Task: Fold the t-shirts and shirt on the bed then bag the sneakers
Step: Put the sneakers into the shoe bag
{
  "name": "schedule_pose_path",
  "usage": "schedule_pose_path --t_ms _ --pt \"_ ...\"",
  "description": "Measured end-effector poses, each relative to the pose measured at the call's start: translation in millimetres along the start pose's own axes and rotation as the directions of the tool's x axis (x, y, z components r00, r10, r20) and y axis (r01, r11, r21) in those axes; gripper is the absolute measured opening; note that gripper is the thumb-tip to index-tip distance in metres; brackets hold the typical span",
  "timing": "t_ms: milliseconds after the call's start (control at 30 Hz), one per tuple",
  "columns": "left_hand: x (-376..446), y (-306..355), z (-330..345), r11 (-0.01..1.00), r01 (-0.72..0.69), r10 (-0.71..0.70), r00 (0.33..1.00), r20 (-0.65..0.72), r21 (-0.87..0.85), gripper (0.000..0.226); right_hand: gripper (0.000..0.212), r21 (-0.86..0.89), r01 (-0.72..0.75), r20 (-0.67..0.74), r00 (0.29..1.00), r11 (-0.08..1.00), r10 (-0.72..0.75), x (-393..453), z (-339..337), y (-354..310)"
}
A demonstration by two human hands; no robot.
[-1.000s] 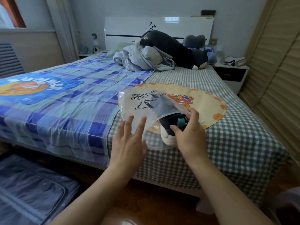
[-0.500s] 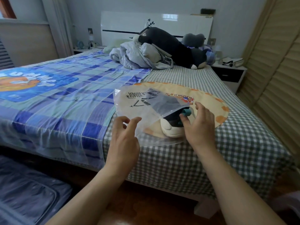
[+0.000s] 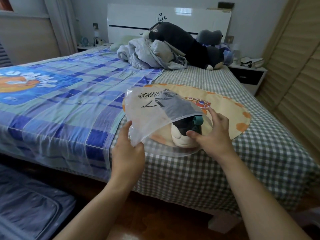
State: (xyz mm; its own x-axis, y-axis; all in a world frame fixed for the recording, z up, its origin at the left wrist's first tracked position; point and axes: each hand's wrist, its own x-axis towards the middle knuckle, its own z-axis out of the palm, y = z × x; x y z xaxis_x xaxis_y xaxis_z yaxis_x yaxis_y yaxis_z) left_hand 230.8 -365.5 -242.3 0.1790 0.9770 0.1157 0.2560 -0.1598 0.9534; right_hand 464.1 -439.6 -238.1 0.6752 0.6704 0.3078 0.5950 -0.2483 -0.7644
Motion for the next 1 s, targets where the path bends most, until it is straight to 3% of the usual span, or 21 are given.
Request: schedule_pose_path --t_ms 100,200,300,433,600,833,900,1000 --pt "3 -2 0 0.998 -0.006 0.01 0.998 0.067 -0.062 0.067 0.103 0.01 0.033 -0.108 0.994 0.999 -0.032 4 18 -15" --pt "7 1 -4 0.996 -0.015 0.024 0.994 0.105 -0.087 0.068 0.077 0.023 0.004 -0.287 0.958 1.0 0.003 11 32 -27" --pt "10 2 -9 0.998 -0.014 0.021 0.994 0.108 -0.066 0.065 0.059 0.034 0.005 -0.355 0.935 0.999 0.007 15 41 -33" --pt "11 1 -15 0.998 0.003 0.002 0.996 0.084 -0.059 0.061 0.06 -0.037 0.038 -0.332 0.942 0.999 -0.048 19 46 -31" --pt "22 -3 -27 0.997 0.037 -0.036 0.999 0.013 -0.061 0.056 0.06 0.032 -0.035 -0.122 0.992 0.999 0.039 19 38 -27" --pt "17 0 -26 0.998 -0.052 0.051 0.998 0.019 0.022 0.061 0.034 -0.129 -0.143 -0.326 0.941 0.981 0.094 16 50 -32" --pt "20 -1 -27 0.997 -0.056 0.057 0.998 -0.008 0.059 0.061 0.036 -0.212 -0.181 -0.357 0.929 0.96 0.096 18 53 -34" --pt "25 -4 -32 0.993 -0.049 0.053 0.998 -0.04 0.11 0.059 0.04 -0.229 -0.113 -0.327 0.945 0.967 0.033 22 56 -30"
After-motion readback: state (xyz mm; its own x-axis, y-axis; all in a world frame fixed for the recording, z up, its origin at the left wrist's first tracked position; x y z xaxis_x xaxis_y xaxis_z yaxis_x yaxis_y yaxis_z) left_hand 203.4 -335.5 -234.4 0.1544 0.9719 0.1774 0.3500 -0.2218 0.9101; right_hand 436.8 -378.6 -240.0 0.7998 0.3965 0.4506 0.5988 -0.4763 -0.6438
